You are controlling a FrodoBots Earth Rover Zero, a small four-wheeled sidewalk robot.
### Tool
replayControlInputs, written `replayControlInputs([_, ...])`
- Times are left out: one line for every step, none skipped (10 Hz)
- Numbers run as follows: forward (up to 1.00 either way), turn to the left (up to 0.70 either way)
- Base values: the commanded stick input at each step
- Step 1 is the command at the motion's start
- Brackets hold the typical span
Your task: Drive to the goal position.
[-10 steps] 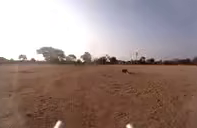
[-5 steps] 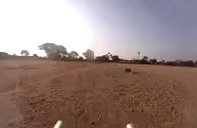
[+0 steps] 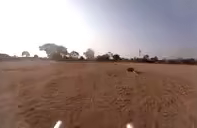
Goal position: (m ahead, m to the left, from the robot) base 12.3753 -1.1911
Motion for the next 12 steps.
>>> replayControlInputs([0.7,0.0])
replayControlInputs([0.7,0.0])
replayControlInputs([0.7,0.0])
replayControlInputs([0.7,0.0])
replayControlInputs([0.7,0.0])
replayControlInputs([0.7,0.0])
replayControlInputs([0.7,0.0])
replayControlInputs([0.7,0.0])
replayControlInputs([0.7,0.0])
replayControlInputs([0.7,0.0])
replayControlInputs([0.7,0.0])
replayControlInputs([0.7,0.0])
